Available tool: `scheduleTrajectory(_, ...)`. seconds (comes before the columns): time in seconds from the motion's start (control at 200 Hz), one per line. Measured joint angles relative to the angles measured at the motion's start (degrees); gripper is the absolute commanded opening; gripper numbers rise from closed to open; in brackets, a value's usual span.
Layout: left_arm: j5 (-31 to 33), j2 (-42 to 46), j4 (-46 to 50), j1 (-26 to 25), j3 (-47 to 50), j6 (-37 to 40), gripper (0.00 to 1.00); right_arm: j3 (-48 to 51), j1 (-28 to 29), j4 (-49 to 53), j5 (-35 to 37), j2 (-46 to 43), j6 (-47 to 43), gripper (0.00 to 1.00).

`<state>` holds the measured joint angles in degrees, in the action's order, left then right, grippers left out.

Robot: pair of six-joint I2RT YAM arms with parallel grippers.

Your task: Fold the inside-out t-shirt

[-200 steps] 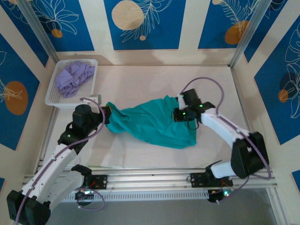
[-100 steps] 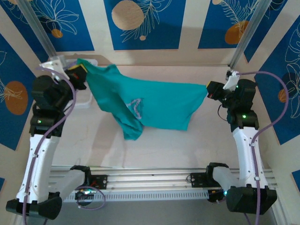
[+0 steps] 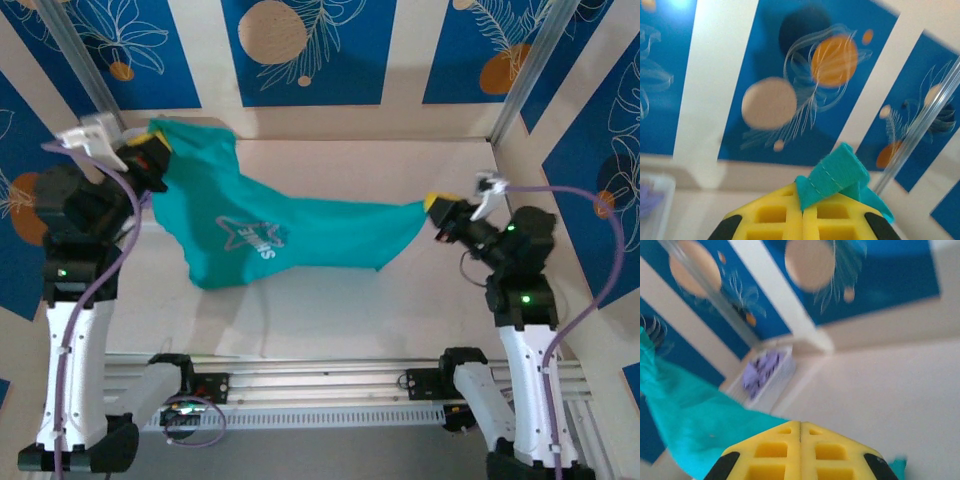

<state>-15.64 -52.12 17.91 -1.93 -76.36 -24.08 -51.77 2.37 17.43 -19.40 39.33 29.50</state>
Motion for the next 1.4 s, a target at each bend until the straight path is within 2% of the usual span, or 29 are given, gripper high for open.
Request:
scheduleTrajectory(0.175,0.7,7.0,6.3,0.1,19.5,0.6,0.00,18.0,16.6,8.1,5.6,-2.3,4.3,0.06)
scheduleTrajectory(0.35,1.4,13.2,11.5,0.1,28.3,1.7,0.00,29.8,25.8,11.8,10.8,-1.5,12.2,0.15)
scheduleTrajectory(0.525,2.2,14.0,11.6,0.1,30.4,2.1,0.00,30.5,28.1,12.2,16.4,3.4,15.0,0.32)
scheduleTrajectory(0.625,2.2,13.1,11.0,0.1,31.3,2.1,0.00,28.7,28.3,11.9,18.7,8.2,13.7,0.36)
scheduleTrajectory(0.94,2.2,11.6,9.0,0.1,33.2,2.1,0.00,24.6,29.6,9.4,20.6,18.8,10.3,0.39)
scheduleTrajectory(1.095,2.1,11.6,7.9,0.1,33.2,2.1,0.00,23.3,32.7,14.6,22.1,19.8,12.0,0.41)
scheduleTrajectory(1.29,2.1,11.5,7.3,0.1,33.5,2.1,0.00,21.6,39.5,22.3,26.1,19.8,16.6,0.41)
scheduleTrajectory(1.4,1.7,11.4,6.9,0.1,33.6,2.1,0.00,21.2,41.0,24.0,26.8,20.6,18.3,0.41)
